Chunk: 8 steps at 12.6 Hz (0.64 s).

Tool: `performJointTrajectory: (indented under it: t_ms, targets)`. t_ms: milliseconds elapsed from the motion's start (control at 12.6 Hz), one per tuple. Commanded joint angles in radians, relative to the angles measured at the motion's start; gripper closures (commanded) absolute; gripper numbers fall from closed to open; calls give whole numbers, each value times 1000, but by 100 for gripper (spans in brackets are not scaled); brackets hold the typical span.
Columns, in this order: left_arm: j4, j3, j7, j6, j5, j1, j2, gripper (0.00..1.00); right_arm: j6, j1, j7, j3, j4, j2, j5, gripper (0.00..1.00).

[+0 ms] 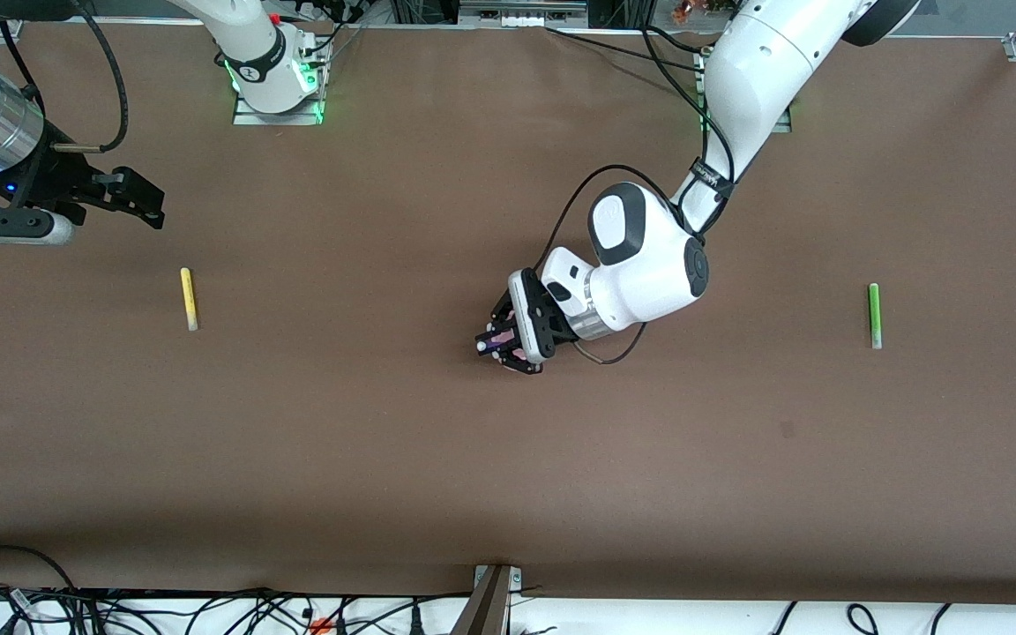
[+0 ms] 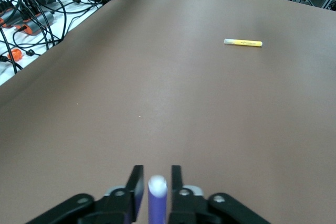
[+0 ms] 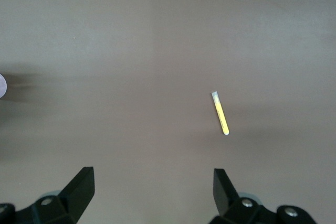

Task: Organize pens into pink holder with both arms
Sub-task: 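Lower the purple pen into the pink cup and open the left gripper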

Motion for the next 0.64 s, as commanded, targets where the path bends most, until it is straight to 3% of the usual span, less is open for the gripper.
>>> performJointTrajectory:
  t_ms: [0,556]
  targets:
    - [-44,-2,-2,1,17,6,-47,0,-23,2,6,0,25,7,-3,0]
    - [-180,1,-183,-111,18,72,-175,0,-30,4,-2,2,22,9,-1,0]
